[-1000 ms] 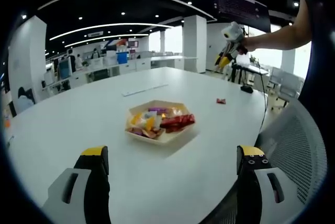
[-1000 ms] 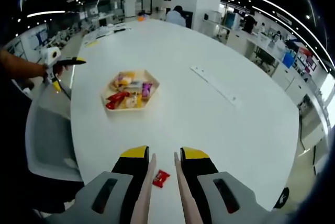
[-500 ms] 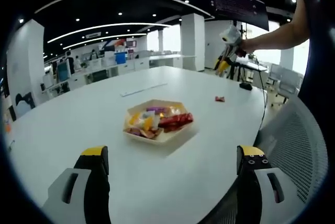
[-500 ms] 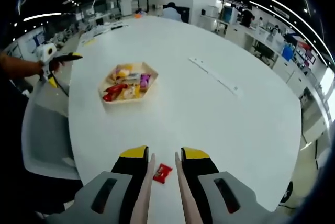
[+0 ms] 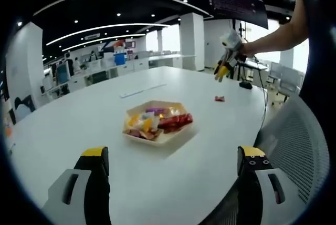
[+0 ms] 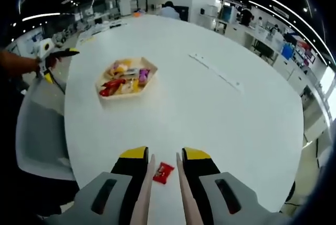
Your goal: Place the target food into the container with the food tongs after gripping and lifting it, then release it inside without dropping or visibly crushing the food.
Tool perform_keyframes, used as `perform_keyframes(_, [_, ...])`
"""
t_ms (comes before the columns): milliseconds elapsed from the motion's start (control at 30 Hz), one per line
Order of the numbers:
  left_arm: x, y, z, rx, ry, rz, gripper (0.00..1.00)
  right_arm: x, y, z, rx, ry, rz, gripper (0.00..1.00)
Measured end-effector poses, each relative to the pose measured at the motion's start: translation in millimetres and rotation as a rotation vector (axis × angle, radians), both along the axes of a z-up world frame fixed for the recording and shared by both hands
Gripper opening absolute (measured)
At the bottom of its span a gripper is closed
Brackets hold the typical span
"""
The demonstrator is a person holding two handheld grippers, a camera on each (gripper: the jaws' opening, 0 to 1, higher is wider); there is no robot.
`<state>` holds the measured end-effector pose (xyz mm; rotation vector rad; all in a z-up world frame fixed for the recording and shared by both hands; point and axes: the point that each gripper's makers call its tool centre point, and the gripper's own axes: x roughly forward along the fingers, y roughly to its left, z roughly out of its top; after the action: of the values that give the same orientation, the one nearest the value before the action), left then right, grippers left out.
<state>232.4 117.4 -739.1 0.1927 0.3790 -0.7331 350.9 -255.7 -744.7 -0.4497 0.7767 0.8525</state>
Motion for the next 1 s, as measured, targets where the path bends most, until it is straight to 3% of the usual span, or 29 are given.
perform_keyframes(467, [2.3,3,-2.8,-0.003,0.012,0.010,0.99,-6,-5,-39.1,-0.010,0.055,-0.047,0.25])
perform_keyframes(1000, [2.5,3,-5.7,0.000,0.028,0.014,0.99,-11,-6,-70.9,-0.018,0.103,-0.093,0.25])
